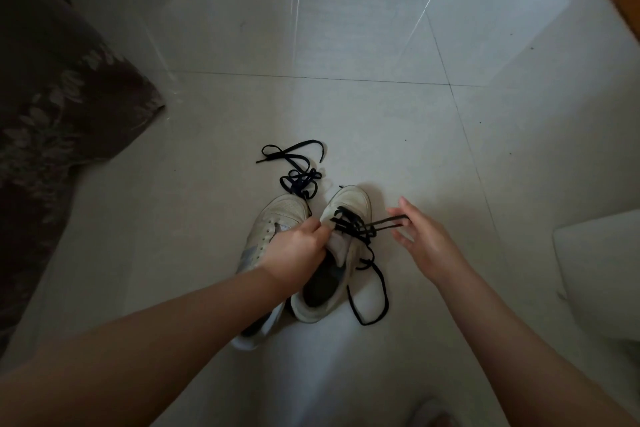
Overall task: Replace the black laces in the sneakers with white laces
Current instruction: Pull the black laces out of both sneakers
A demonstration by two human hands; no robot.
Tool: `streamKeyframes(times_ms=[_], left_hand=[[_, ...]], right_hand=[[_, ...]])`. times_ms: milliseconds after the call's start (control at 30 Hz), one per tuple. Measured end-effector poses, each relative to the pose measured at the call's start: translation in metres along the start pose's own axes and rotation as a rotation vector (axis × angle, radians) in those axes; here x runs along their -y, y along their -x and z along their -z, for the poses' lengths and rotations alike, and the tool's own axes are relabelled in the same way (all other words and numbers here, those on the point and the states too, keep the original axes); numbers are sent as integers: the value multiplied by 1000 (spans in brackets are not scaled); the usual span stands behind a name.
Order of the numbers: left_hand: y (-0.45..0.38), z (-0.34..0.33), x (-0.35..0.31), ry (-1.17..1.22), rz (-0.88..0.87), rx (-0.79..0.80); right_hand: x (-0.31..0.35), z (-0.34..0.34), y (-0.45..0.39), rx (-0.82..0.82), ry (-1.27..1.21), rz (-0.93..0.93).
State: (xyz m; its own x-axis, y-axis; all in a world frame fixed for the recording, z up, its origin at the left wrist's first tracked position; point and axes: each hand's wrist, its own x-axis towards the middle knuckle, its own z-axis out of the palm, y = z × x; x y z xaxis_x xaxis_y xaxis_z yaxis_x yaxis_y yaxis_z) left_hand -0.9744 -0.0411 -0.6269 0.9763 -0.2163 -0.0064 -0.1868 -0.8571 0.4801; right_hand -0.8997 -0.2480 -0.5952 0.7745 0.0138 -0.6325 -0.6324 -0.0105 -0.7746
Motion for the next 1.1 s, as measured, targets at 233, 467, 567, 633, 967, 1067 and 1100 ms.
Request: streamKeyframes(times_ms=[233,467,567,633,967,1067,1100], left_hand=[[-3,-2,3,-63,-83,-89],[-2,0,6,-124,-181,-110],[-2,1,5,-114,-181,-88],[-2,2,6,-104,-171,-53],[1,11,9,-138,-135,47],[-1,19,-5,-58,-50,-43],[-6,22,-12,-32,-9,-42]], right_hand=[[5,-11,15,163,584,187],[22,-4,15,324,-17,64],[26,3,9,240,-276,-52],[21,5,3,110,-114,-69],[28,3,14,406,832,77],[30,2,11,397,1006,100],[29,2,10,364,1076,120]])
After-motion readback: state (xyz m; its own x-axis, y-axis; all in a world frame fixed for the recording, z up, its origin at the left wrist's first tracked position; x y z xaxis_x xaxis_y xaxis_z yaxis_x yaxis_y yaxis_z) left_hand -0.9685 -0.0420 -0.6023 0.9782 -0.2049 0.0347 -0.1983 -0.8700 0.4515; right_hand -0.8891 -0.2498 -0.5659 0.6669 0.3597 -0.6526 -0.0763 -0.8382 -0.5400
